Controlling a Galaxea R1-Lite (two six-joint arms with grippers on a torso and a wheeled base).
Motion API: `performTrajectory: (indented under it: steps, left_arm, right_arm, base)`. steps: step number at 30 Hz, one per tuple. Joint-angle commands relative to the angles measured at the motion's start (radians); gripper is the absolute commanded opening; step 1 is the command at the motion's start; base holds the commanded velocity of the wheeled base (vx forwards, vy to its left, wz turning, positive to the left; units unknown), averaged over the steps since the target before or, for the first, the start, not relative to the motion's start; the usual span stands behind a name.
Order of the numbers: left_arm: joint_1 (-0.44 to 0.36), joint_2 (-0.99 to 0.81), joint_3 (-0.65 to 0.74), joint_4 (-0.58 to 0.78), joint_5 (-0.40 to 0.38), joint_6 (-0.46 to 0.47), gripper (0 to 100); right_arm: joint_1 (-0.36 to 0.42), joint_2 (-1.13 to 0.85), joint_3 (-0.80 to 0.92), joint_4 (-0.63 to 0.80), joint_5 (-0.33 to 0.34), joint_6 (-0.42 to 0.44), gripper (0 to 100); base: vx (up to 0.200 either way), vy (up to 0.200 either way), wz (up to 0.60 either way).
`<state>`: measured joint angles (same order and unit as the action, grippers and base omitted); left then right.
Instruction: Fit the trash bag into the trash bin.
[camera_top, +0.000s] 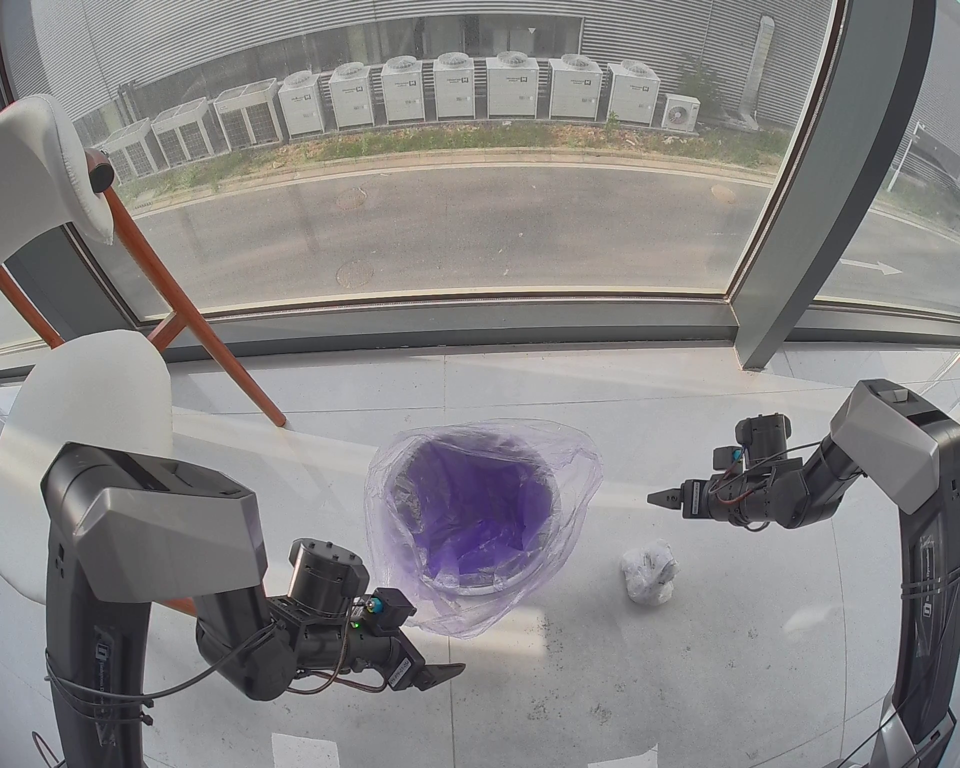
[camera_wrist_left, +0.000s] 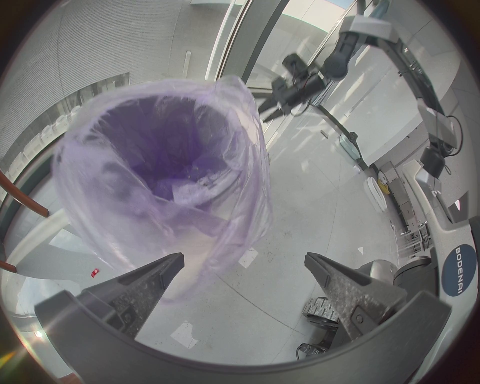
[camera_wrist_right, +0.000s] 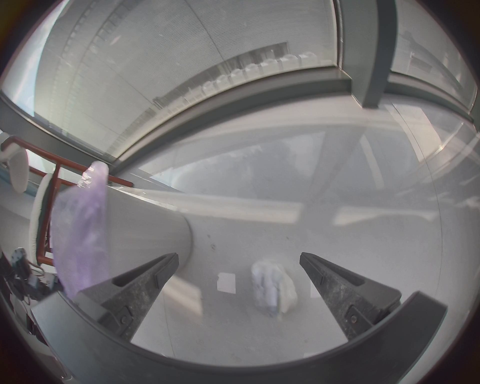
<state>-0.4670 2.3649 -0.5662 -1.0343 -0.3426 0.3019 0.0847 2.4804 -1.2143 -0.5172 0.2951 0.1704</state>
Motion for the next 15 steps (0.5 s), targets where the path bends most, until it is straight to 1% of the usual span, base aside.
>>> performTrajectory:
  steps: [1, 5, 8, 12, 15]
  left_arm:
    - [-0.007, -0.099, 0.106, -0.073, -0.004, -0.01, 100]
    - [-0.007, -0.153, 0.134, -0.099, -0.006, -0.029, 100]
    - [-0.007, -0.202, 0.149, -0.101, -0.004, -0.055, 100]
    - [-0.007, -0.282, 0.183, -0.112, 0.0, -0.087, 100]
    - [-0.002, -0.339, 0.201, -0.135, 0.007, -0.129, 100]
  right_arm:
    - [-0.022, 0.086, -0.011, 0.04, -0.022, 0.003, 100]
    - [-0.026, 0.092, -0.08, 0.152, -0.034, 0.001, 100]
    - [-0.036, 0.097, -0.14, 0.26, -0.06, -0.005, 100]
    - [-0.034, 0.114, -0.229, 0.361, -0.062, -0.005, 100]
    - [-0.031, 0.143, -0.304, 0.414, -0.063, -0.009, 100]
  base:
    - [0.0, 0.0, 0.0]
    - [0.0, 0.0, 0.0]
    - [0.0, 0.0, 0.0]
    - [0.0, 0.0, 0.0]
    - [0.0, 0.0, 0.0]
